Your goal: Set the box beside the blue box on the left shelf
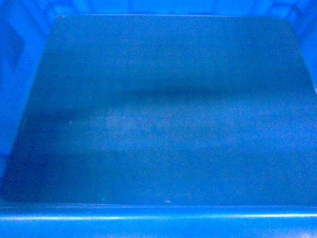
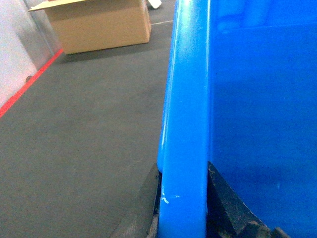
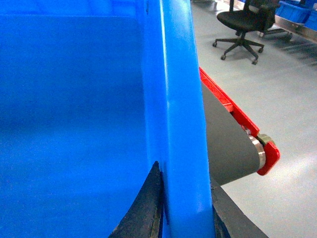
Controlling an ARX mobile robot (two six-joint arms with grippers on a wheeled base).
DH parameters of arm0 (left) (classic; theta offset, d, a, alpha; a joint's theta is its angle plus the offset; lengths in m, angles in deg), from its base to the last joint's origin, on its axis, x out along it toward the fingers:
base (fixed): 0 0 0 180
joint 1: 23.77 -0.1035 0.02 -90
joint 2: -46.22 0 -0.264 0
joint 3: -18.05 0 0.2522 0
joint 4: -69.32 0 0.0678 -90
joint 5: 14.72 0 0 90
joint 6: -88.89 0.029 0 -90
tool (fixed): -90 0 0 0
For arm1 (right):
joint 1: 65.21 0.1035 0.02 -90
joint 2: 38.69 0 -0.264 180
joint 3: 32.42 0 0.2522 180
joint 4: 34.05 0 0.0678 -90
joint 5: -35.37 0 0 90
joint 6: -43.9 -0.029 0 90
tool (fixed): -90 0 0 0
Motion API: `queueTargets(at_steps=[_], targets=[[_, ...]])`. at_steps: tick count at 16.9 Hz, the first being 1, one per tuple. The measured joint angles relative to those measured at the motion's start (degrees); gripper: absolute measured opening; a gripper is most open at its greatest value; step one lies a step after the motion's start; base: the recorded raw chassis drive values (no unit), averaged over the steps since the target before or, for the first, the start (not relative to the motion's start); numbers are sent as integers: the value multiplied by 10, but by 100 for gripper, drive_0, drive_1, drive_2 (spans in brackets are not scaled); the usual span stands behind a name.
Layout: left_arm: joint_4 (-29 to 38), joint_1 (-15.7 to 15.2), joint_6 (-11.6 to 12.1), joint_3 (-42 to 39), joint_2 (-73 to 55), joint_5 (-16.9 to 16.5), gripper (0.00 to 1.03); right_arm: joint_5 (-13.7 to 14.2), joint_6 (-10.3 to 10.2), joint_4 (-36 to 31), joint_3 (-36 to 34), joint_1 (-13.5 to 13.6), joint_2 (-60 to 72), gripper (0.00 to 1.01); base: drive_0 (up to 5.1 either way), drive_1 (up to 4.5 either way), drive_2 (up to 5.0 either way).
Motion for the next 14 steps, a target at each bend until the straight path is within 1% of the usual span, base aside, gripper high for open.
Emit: queueTargets(at_steps=[14], targets=[[0, 0, 1, 0, 0, 0, 16, 0, 0, 1, 0, 0, 0, 13, -157, -157, -157]])
